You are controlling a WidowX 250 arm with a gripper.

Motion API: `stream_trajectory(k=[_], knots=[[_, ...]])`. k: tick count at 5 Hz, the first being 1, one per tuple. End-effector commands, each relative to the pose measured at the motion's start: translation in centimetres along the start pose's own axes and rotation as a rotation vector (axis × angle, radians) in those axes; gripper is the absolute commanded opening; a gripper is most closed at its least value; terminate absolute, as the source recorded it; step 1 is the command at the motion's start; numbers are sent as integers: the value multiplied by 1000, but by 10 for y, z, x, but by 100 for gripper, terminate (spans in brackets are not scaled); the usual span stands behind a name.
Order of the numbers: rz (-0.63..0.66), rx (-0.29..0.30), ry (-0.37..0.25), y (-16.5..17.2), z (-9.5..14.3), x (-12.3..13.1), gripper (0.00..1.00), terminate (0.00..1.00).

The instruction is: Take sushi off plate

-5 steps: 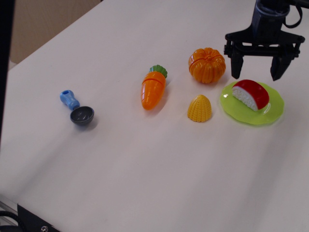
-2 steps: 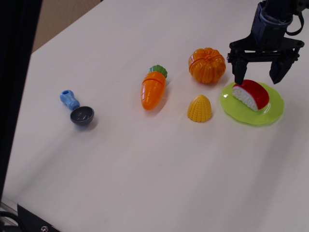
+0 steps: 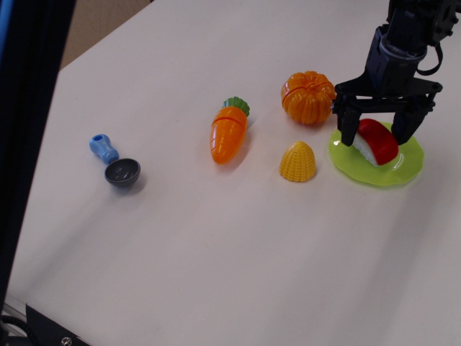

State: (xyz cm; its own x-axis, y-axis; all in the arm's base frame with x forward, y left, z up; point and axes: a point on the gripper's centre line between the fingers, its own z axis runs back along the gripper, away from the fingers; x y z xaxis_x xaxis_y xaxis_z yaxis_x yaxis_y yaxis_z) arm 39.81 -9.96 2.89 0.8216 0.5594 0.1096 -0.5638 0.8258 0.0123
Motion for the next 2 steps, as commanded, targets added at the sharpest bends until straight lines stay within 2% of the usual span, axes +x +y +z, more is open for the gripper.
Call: stream_trajectory(k=[1,2], knots=[[2,-46,-25,-1,10,11,100,0],[-14,-82,-52,-2,18,12,0,0]])
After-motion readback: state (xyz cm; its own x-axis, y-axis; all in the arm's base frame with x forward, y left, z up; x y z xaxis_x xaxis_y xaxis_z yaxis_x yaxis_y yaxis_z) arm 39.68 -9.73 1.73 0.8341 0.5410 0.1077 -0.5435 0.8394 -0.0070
